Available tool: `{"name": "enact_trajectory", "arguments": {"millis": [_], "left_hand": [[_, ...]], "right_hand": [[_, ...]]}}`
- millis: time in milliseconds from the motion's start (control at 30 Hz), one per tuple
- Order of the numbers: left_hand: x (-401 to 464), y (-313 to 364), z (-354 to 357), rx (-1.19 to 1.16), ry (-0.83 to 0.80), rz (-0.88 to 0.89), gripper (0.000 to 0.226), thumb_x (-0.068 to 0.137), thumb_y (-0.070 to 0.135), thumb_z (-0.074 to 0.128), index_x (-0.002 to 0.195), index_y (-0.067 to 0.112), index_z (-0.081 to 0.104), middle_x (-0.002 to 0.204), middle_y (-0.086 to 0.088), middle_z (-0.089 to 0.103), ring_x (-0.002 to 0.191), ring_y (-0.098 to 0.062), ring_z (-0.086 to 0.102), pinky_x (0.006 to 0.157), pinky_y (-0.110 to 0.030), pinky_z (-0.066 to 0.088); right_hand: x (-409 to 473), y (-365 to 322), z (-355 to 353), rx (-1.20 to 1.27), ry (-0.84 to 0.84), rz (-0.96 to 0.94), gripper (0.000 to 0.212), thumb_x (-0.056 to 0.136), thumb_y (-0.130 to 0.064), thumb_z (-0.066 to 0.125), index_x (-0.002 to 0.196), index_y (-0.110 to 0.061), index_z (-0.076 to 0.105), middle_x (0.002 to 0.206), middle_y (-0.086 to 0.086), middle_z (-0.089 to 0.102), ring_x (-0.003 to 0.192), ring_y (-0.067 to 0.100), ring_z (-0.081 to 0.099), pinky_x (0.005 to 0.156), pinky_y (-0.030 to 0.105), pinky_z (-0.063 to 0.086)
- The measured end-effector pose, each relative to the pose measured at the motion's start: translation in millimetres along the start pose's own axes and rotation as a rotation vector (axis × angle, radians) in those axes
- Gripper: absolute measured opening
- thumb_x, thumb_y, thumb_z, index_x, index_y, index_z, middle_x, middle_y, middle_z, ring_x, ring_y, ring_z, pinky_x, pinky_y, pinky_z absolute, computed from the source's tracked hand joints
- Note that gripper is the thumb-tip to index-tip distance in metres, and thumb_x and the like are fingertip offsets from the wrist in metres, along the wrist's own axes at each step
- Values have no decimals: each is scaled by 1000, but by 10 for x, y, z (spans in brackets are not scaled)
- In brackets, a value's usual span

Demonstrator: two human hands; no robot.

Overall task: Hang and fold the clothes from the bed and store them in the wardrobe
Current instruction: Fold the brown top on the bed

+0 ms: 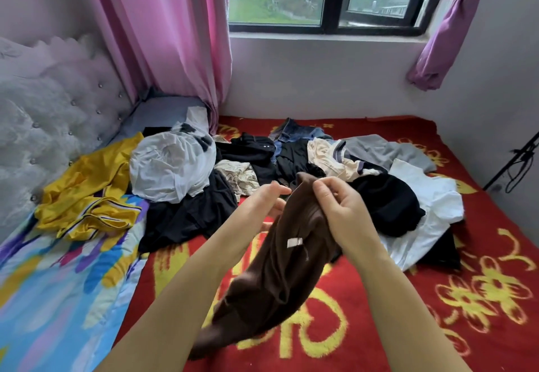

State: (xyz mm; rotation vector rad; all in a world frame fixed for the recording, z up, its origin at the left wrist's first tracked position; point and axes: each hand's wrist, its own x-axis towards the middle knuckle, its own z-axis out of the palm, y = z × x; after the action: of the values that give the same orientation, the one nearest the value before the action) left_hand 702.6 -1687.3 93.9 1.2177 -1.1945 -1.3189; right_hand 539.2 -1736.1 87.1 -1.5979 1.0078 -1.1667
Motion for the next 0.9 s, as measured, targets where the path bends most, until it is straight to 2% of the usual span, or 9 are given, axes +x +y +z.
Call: {"name": "enact_trajectory", "arguments": {"millis": [133, 233, 367, 467, 533, 633, 733, 833, 900], "left_hand": [[-178, -95, 51, 351, -164, 71, 30, 81, 38, 69, 109, 39, 59, 101, 21, 67, 97, 1, 64, 83, -15, 50], [-121, -233, 86, 541, -31, 65, 20, 90, 19, 64, 87, 38, 62, 75, 20, 62, 73, 6, 56, 67, -14, 42], [-9, -267, -225, 622, 133, 85, 15, 93, 16, 62, 79, 14, 64, 58, 10, 49, 57, -4, 45, 57, -23, 33], [49, -124, -428, 540, 179, 101, 18, 94, 12, 61, 77, 18, 65, 58, 11, 57, 54, -2, 51, 56, -22, 39], [99, 4, -456, 392, 214, 172, 16, 96, 12, 59, 84, 16, 68, 71, 7, 64, 68, -6, 57, 65, -24, 44], [159, 144, -410, 274, 290, 304, 24, 99, 15, 52, 91, 30, 69, 93, 0, 73, 91, -6, 65, 83, -23, 49], [189, 232, -346, 403, 419, 425, 31, 100, 15, 49, 85, 40, 60, 80, 17, 68, 82, 15, 59, 76, -6, 42], [228, 359, -414, 503, 470, 521, 30, 99, 20, 52, 78, 39, 60, 69, 21, 63, 73, 18, 57, 67, -2, 39], [241, 478, -530, 467, 334, 484, 23, 94, 34, 56, 75, 34, 70, 69, 17, 67, 67, 7, 60, 63, -9, 45]], "right_hand": [[42, -79, -28, 404, -40, 148, 23, 100, -17, 50, 82, -21, 64, 76, -8, 70, 69, 5, 65, 61, 20, 53], [109, -183, -102, 497, -133, 114, 14, 97, -17, 53, 88, -20, 64, 75, -5, 68, 70, 6, 64, 61, 19, 54], [301, -363, -378, 223, -113, -48, 14, 98, -14, 53, 90, -22, 60, 75, -10, 64, 67, -1, 61, 59, 13, 51], [387, -362, -615, -40, -38, -108, 8, 100, -20, 52, 93, -24, 55, 81, -4, 63, 66, -1, 60, 56, 13, 49], [415, -366, -730, -169, 2, -133, 5, 100, -25, 50, 97, -25, 53, 82, -3, 63, 66, 1, 59, 56, 14, 49], [435, -372, -804, -381, 26, -195, 10, 101, -28, 47, 103, -20, 52, 80, -3, 63, 63, -3, 56, 55, 11, 45], [433, -386, -845, -552, 16, -250, 5, 100, -29, 50, 99, -25, 53, 77, -7, 64, 64, -9, 58, 55, 7, 41], [463, -493, -1003, -426, -179, -184, 10, 87, -42, 67, 90, -39, 58, 76, -13, 69, 65, -7, 61, 57, 7, 45], [513, -600, -1107, -486, -439, -107, 22, 76, -59, 71, 86, -41, 61, 76, -18, 65, 66, -6, 58, 60, 11, 46]]}}
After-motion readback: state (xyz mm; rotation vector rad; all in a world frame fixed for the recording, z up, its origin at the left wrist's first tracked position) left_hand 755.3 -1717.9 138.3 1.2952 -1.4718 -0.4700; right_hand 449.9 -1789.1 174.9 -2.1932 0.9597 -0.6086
